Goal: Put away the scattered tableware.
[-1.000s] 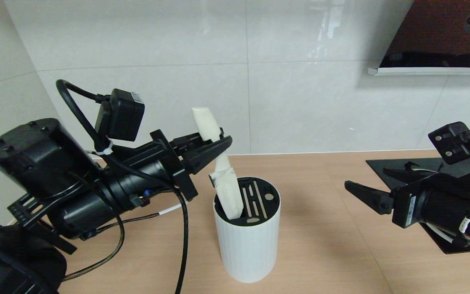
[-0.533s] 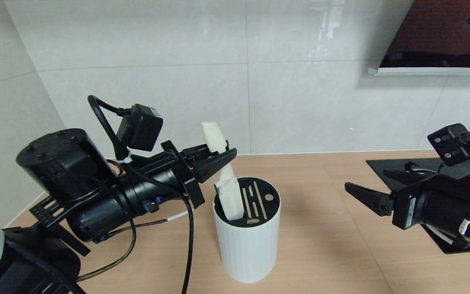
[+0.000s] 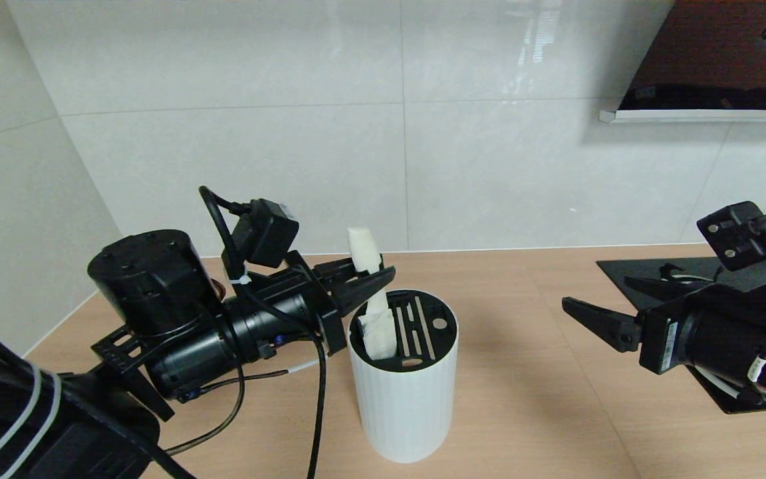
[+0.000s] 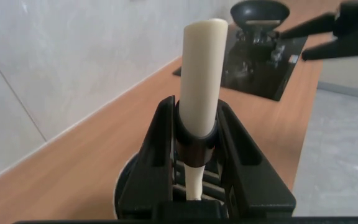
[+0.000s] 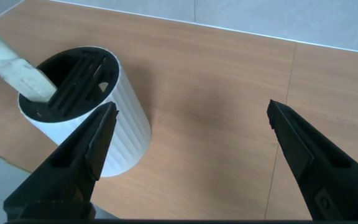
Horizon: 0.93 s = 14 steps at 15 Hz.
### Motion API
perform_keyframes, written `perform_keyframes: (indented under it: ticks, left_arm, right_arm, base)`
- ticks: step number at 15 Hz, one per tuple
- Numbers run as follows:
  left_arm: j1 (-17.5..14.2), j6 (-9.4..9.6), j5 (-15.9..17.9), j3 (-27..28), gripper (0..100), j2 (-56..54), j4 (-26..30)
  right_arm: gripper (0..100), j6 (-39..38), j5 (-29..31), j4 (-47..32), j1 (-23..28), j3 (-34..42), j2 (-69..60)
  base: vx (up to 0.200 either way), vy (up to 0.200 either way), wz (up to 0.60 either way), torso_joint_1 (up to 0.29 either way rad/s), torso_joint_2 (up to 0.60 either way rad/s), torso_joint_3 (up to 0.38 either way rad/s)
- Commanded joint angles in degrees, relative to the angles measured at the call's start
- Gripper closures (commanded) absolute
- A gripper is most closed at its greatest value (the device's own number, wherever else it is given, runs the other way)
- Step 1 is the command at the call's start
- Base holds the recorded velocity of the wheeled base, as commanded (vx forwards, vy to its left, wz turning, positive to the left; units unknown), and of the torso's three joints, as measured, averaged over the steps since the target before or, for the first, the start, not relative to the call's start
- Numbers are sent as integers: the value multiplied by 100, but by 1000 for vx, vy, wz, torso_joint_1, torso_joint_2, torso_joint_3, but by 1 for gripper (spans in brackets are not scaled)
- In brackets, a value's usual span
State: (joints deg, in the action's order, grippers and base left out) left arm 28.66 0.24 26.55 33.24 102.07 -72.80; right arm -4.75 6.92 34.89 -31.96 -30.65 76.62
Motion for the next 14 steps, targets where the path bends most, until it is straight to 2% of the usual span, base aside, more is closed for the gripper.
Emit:
perform_keyframes:
  ticks: [1, 4, 13, 14]
  left_arm:
    - [8, 2, -1, -2, 100, 199, -32]
    - [78, 2, -10, -11, 100, 428, -296]
    - [263, 11, -27, -169, 100, 164, -331]
    - [289, 20, -54, -178, 0, 164, -331]
  right_arm:
    - [0, 1, 2, 0, -3, 15, 11]
    - [0, 1, 2, 0, -3, 24, 11]
    - [0, 1, 2, 0, -12, 32, 20]
    - [0, 18, 2, 0, -12, 32, 20]
  base:
    - [0, 0, 0, 0, 0, 0]
    - [0, 0, 0, 0, 0, 0]
    - [0, 0, 0, 0, 0, 0]
    - [0, 0, 0, 0, 0, 0]
